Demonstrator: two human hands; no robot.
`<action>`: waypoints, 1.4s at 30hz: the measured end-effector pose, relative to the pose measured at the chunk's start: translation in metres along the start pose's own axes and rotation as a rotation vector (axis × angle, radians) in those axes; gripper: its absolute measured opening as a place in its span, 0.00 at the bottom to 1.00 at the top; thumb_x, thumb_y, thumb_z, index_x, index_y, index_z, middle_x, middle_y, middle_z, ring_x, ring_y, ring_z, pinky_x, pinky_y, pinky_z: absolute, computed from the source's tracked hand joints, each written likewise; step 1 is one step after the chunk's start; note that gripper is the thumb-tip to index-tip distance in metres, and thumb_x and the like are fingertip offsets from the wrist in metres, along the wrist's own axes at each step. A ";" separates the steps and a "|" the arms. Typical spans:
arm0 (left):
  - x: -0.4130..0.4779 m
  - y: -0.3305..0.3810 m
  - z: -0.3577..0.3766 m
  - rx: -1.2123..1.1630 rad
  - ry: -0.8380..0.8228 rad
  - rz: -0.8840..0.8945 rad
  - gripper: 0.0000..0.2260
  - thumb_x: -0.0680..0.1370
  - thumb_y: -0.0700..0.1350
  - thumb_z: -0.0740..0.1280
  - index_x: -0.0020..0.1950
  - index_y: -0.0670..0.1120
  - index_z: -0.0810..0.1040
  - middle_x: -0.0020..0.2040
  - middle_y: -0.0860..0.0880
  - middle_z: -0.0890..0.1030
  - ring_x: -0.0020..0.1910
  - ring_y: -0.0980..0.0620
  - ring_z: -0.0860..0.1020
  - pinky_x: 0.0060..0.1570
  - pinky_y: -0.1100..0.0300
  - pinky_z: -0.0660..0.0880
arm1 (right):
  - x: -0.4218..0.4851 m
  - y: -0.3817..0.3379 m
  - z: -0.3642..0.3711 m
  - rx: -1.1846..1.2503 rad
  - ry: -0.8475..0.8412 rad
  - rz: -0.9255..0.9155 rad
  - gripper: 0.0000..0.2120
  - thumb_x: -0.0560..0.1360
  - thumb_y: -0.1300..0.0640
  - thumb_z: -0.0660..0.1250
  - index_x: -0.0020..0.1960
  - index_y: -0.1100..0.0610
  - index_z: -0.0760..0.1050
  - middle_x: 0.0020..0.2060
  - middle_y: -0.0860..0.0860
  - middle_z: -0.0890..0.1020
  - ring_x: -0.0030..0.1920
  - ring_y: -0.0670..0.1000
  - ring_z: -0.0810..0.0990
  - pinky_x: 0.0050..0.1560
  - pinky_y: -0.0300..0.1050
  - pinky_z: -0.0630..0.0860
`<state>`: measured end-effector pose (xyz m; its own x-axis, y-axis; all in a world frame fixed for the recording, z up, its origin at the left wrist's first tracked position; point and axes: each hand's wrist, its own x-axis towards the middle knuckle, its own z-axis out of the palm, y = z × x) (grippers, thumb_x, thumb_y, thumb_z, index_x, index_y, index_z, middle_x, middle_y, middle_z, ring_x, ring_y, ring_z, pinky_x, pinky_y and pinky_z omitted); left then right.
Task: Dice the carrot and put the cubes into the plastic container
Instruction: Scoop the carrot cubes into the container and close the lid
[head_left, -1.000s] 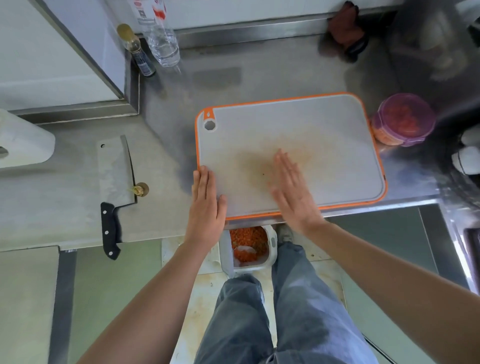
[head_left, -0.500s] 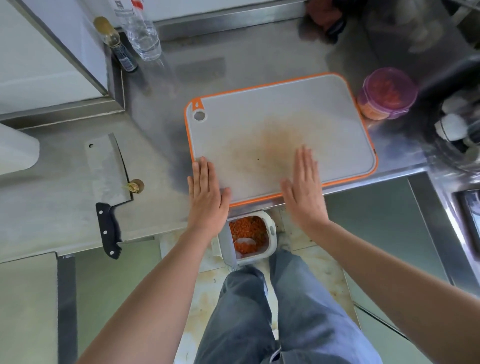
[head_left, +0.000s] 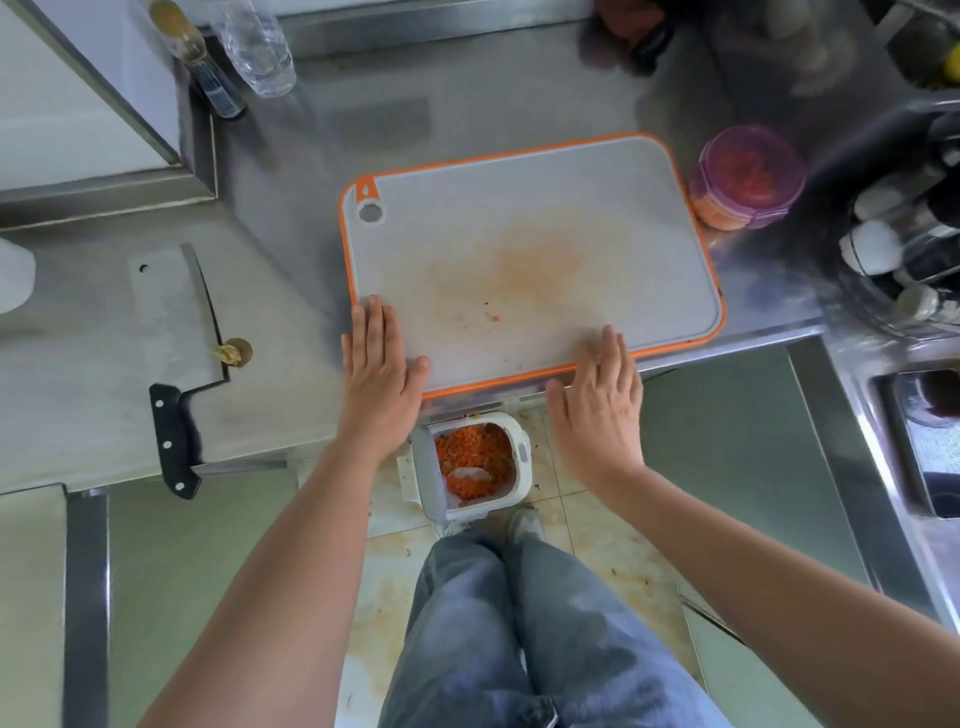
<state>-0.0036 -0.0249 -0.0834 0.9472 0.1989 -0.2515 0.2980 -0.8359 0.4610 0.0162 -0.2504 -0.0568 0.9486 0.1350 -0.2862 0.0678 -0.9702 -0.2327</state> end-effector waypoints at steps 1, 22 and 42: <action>0.001 0.000 0.000 -0.002 0.000 -0.003 0.29 0.84 0.48 0.51 0.78 0.42 0.38 0.78 0.46 0.35 0.76 0.50 0.32 0.73 0.54 0.31 | -0.003 -0.002 0.003 -0.033 -0.053 -0.036 0.32 0.82 0.45 0.45 0.78 0.64 0.44 0.77 0.60 0.41 0.77 0.58 0.38 0.77 0.53 0.40; 0.005 -0.012 -0.007 -0.228 -0.086 0.038 0.33 0.78 0.58 0.42 0.78 0.43 0.40 0.78 0.49 0.35 0.73 0.58 0.30 0.71 0.59 0.28 | -0.011 -0.048 0.042 0.130 0.066 -0.128 0.33 0.80 0.43 0.42 0.78 0.61 0.38 0.77 0.56 0.40 0.77 0.52 0.34 0.75 0.51 0.33; -0.007 -0.030 -0.001 -0.042 -0.040 0.251 0.28 0.81 0.59 0.48 0.80 0.51 0.51 0.80 0.48 0.42 0.77 0.52 0.35 0.76 0.49 0.36 | 0.041 -0.033 0.012 0.315 -0.013 -0.533 0.27 0.78 0.58 0.54 0.77 0.58 0.58 0.75 0.52 0.62 0.75 0.49 0.58 0.74 0.46 0.58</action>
<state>-0.0189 -0.0004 -0.0942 0.9868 -0.0336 -0.1581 0.0594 -0.8345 0.5478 0.0492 -0.2103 -0.0715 0.8051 0.5894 -0.0659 0.4352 -0.6626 -0.6095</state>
